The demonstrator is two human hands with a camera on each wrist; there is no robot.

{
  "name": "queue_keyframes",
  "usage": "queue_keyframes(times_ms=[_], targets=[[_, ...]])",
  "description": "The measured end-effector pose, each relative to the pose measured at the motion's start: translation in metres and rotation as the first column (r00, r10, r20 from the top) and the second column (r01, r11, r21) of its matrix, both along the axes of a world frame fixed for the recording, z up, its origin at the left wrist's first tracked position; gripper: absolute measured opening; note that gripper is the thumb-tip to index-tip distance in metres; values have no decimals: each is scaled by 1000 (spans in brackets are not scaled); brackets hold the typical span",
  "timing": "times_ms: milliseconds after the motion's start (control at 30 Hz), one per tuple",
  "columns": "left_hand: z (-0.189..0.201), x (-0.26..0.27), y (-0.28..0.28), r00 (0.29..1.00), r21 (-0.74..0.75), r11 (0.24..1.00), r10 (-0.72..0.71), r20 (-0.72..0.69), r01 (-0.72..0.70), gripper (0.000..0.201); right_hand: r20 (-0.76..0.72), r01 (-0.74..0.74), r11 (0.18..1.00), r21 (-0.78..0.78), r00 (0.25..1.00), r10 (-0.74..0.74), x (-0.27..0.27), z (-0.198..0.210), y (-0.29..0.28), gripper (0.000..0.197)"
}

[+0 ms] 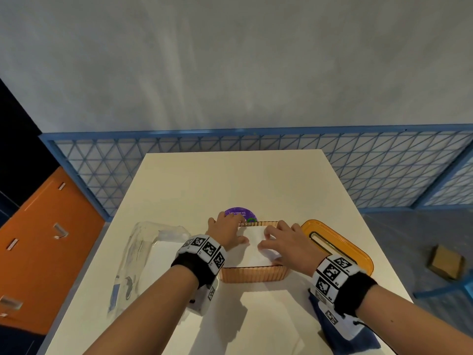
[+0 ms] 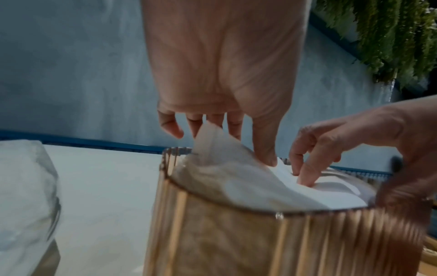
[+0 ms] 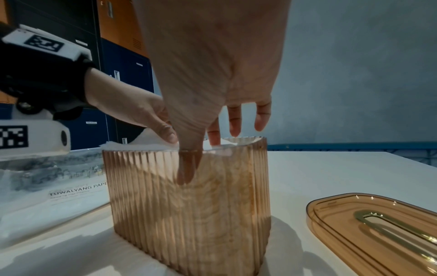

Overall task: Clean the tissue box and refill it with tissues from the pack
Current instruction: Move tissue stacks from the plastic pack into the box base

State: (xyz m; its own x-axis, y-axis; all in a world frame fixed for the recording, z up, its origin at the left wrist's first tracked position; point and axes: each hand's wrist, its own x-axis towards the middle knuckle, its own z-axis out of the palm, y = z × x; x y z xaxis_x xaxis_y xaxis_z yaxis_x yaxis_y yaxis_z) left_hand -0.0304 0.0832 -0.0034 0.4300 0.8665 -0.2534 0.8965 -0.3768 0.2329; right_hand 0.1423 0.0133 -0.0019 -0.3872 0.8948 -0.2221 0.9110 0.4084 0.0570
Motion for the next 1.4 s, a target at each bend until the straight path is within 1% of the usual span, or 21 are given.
queue_keyframes(times_ms=[67,133,333,467,567,700,767,800,833,867,933,1000,1067,1100,1167,1233,1300,1367,1400], targets=[[2,4,0,1000,-48,999,12,16,-11,55,4,-23,1000,-2,1000,23,-1,1,0,42],[2,8,1,1000,-64,998,3,23,-1,54,1,-47,999,-11,999,47,-2,1,0,43],[2,9,2,997,-95,995,18,76,-10,40,-19,-70,996,-52,997,70,-1,1,1,45],[1,9,5,992,-94,995,-1,125,12,29,-27,-82,994,-69,996,80,3,2,2,45],[1,7,4,985,-65,998,-15,172,26,23,-34,-86,994,-70,996,84,3,2,0,44],[-1,1,5,961,-91,996,37,274,-13,16,-34,-86,994,-69,996,84,3,1,-1,44],[-3,-1,7,956,-98,995,64,287,-37,12,-40,-79,995,-67,996,76,4,2,-1,44],[-3,-2,7,957,-88,995,74,282,-51,7,-47,-70,995,-64,997,67,3,2,-1,46],[-4,-2,6,961,-66,996,68,269,-52,4,-58,-54,997,-59,997,50,3,1,0,48],[-5,-1,5,968,-38,999,42,247,-34,8,-79,-26,998,-55,997,22,2,1,0,52],[-5,0,0,981,21,999,-29,192,26,7,-152,56,997,-50,986,-63,1,0,0,66],[-6,-2,-2,979,68,997,-56,196,43,6,-218,134,989,-57,965,-143,0,-1,0,82],[-7,-8,-3,971,142,989,-80,225,48,6,-224,164,985,-59,959,-173,0,-2,1,94],[-8,-10,-5,968,193,978,-119,223,76,9,-213,167,984,-57,961,-176,0,-1,1,98],[-9,-15,-12,955,282,940,-246,163,194,16,-183,161,986,-50,969,-168,-1,-1,2,101],[-12,-19,-21,927,329,898,-350,132,292,22,-159,148,988,-46,975,-154,-2,0,3,101],[-16,-23,-25,918,351,889,-365,155,294,21,-160,149,987,-55,975,-156,-1,-1,3,100],[-16,-27,-26,918,390,878,-361,163,276,11,-167,148,987,-55,974,-155,-1,-2,2,98],[-16,-28,-26,913,419,871,-360,190,256,10,-170,146,988,-49,974,-152,0,-3,2,98]])
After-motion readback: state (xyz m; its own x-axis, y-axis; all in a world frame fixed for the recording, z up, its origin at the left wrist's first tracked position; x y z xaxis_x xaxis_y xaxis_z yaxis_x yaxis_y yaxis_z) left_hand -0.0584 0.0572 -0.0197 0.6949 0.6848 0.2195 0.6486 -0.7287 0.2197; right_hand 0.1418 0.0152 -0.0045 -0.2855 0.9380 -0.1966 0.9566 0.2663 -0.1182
